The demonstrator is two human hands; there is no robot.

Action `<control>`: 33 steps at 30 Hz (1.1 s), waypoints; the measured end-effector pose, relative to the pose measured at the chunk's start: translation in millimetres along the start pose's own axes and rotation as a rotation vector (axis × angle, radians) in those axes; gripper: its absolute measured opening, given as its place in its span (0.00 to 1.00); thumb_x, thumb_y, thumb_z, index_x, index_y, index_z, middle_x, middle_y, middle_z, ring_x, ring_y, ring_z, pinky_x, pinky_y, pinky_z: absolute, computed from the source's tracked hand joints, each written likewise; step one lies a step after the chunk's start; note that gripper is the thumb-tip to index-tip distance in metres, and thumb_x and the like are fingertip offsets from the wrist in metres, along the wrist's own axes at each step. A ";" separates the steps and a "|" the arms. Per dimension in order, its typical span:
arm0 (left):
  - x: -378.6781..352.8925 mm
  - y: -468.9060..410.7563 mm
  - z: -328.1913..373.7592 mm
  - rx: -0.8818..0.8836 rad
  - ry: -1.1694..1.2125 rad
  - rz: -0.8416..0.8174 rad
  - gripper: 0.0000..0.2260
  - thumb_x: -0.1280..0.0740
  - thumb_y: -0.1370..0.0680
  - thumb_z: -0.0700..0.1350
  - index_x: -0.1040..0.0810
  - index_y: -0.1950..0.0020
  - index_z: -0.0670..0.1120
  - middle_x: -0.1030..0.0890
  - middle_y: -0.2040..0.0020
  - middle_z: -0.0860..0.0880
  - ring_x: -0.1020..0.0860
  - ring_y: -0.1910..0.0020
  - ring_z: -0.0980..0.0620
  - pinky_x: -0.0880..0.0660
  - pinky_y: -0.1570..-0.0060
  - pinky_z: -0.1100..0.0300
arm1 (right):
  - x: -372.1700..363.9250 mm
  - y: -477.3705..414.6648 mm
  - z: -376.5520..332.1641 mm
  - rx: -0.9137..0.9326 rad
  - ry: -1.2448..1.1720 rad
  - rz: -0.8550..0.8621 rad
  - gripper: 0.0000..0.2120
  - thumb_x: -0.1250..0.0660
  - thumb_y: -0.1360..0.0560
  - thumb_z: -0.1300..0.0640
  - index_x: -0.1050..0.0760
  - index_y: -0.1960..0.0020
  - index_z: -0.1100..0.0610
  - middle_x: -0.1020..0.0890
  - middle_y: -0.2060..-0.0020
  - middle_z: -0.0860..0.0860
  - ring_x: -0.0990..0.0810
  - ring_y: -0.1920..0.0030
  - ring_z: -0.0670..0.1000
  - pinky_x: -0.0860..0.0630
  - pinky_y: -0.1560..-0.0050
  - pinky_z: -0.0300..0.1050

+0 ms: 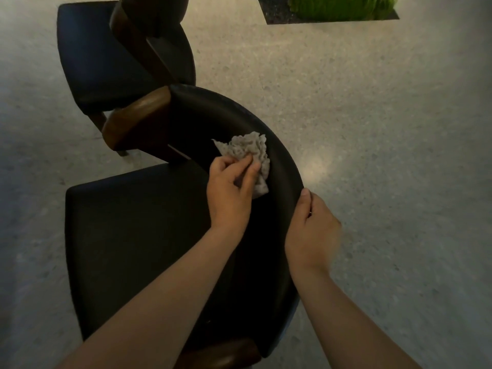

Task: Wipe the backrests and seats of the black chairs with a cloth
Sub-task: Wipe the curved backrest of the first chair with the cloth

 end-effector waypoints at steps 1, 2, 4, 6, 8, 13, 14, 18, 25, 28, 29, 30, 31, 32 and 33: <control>-0.4 1.2 -1.9 -0.021 -0.025 -0.011 0.11 0.32 0.22 0.45 0.20 0.40 0.48 0.28 0.46 0.55 0.28 0.48 0.71 0.32 0.47 0.78 | -0.2 -0.2 0.5 0.003 0.007 0.006 0.19 0.46 0.19 0.47 0.28 0.63 0.53 0.30 0.74 0.43 0.33 0.75 0.43 0.43 0.72 0.38; -0.4 3.0 -5.2 -0.024 -0.035 -0.014 0.12 0.31 0.22 0.44 0.20 0.40 0.47 0.27 0.47 0.56 0.28 0.49 0.70 0.32 0.47 0.78 | 0.3 -0.2 0.3 0.006 0.015 0.014 0.19 0.46 0.18 0.48 0.28 0.64 0.53 0.31 0.74 0.43 0.34 0.75 0.43 0.44 0.72 0.38; 1.0 6.5 -16.6 0.016 -0.030 0.000 0.11 0.30 0.23 0.44 0.19 0.41 0.46 0.27 0.49 0.55 0.27 0.50 0.69 0.31 0.48 0.77 | 0.7 -0.6 0.5 0.009 0.012 0.018 0.18 0.45 0.18 0.49 0.28 0.64 0.53 0.31 0.75 0.43 0.34 0.75 0.43 0.44 0.72 0.38; 2.5 8.7 -31.9 0.079 -0.031 0.009 0.10 0.31 0.23 0.44 0.19 0.42 0.46 0.26 0.49 0.54 0.26 0.51 0.68 0.30 0.49 0.77 | 0.8 -0.3 1.1 0.004 0.000 0.007 0.18 0.45 0.18 0.49 0.29 0.64 0.52 0.32 0.75 0.43 0.34 0.75 0.42 0.43 0.72 0.38; 5.5 10.6 -47.7 0.136 -0.069 0.005 0.11 0.31 0.23 0.44 0.19 0.41 0.46 0.26 0.47 0.55 0.26 0.51 0.69 0.30 0.50 0.79 | 2.0 0.4 -0.6 0.007 0.014 0.001 0.18 0.45 0.18 0.49 0.29 0.64 0.52 0.32 0.76 0.43 0.34 0.76 0.42 0.44 0.73 0.37; 14.7 12.1 -64.5 0.195 -0.083 0.009 0.13 0.33 0.22 0.49 0.20 0.38 0.47 0.27 0.43 0.56 0.26 0.48 0.66 0.26 0.45 0.68 | 2.4 0.4 -2.1 0.006 0.014 0.004 0.18 0.45 0.18 0.49 0.31 0.66 0.51 0.33 0.76 0.44 0.35 0.77 0.43 0.45 0.74 0.37; 14.1 13.0 -63.1 0.181 -0.066 0.000 0.14 0.34 0.22 0.51 0.21 0.37 0.48 0.28 0.43 0.55 0.27 0.47 0.65 0.26 0.46 0.67 | 2.5 0.4 -2.1 0.008 0.012 0.007 0.18 0.45 0.18 0.49 0.31 0.66 0.51 0.33 0.77 0.44 0.35 0.77 0.44 0.45 0.74 0.37; 6.2 16.6 -65.5 0.192 -0.030 -0.033 0.17 0.32 0.22 0.49 0.25 0.33 0.49 0.29 0.42 0.55 0.27 0.44 0.63 0.27 0.45 0.69 | 3.0 0.5 -2.9 0.017 0.016 0.002 0.19 0.45 0.18 0.49 0.30 0.66 0.50 0.33 0.77 0.44 0.35 0.77 0.44 0.45 0.74 0.35; 7.5 8.2 -85.5 0.247 -0.068 -0.014 0.12 0.33 0.22 0.45 0.21 0.39 0.46 0.28 0.45 0.56 0.25 0.47 0.61 0.25 0.43 0.63 | 1.3 0.9 -1.9 0.012 0.010 -0.012 0.19 0.47 0.19 0.47 0.31 0.66 0.49 0.33 0.77 0.44 0.36 0.77 0.44 0.43 0.73 0.35; 8.7 7.3 -99.4 0.300 -0.059 -0.009 0.12 0.33 0.21 0.45 0.21 0.39 0.44 0.27 0.43 0.53 0.25 0.46 0.58 0.26 0.42 0.61 | 0.9 0.6 -1.2 0.009 0.003 -0.012 0.19 0.46 0.18 0.47 0.31 0.66 0.49 0.33 0.77 0.44 0.36 0.77 0.44 0.42 0.72 0.35; 8.3 6.7 -102.5 0.308 -0.055 -0.002 0.12 0.33 0.21 0.45 0.21 0.39 0.44 0.27 0.43 0.53 0.25 0.46 0.58 0.26 0.43 0.62 | 0.8 0.5 -1.3 0.014 0.000 -0.010 0.19 0.46 0.18 0.47 0.32 0.67 0.49 0.33 0.77 0.44 0.36 0.77 0.44 0.42 0.72 0.36; 8.2 6.8 -105.7 0.319 -0.050 0.005 0.12 0.33 0.21 0.45 0.21 0.39 0.44 0.27 0.43 0.53 0.25 0.47 0.59 0.26 0.46 0.66 | 0.8 0.6 -1.1 0.020 0.000 -0.007 0.19 0.46 0.18 0.48 0.32 0.67 0.49 0.34 0.77 0.44 0.36 0.77 0.44 0.42 0.72 0.36; 7.8 7.8 -108.8 0.332 -0.041 0.013 0.12 0.33 0.21 0.45 0.22 0.39 0.44 0.27 0.44 0.52 0.25 0.49 0.60 0.26 0.50 0.70 | 0.9 0.6 -1.0 0.025 0.001 -0.006 0.19 0.46 0.18 0.48 0.33 0.67 0.49 0.34 0.77 0.44 0.37 0.77 0.44 0.42 0.73 0.36; 7.4 8.7 -111.8 0.342 -0.030 0.017 0.12 0.33 0.21 0.44 0.22 0.39 0.43 0.27 0.44 0.52 0.25 0.50 0.61 0.27 0.55 0.74 | 1.3 0.3 -1.2 0.028 -0.002 -0.005 0.20 0.47 0.18 0.47 0.33 0.68 0.49 0.35 0.77 0.44 0.37 0.77 0.44 0.42 0.73 0.37; 6.9 9.2 -114.2 0.346 -0.024 0.017 0.11 0.33 0.21 0.44 0.22 0.39 0.43 0.27 0.44 0.52 0.25 0.51 0.61 0.28 0.58 0.77 | 1.2 0.0 -1.6 0.028 -0.008 -0.006 0.20 0.47 0.19 0.47 0.34 0.68 0.49 0.35 0.77 0.44 0.37 0.77 0.44 0.42 0.73 0.37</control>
Point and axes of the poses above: each hand's wrist, its own y-axis away from the middle knuckle, its own x-axis out of the back of the hand, z = x × y, the point moved 7 cm from there along -y, towards the middle knuckle
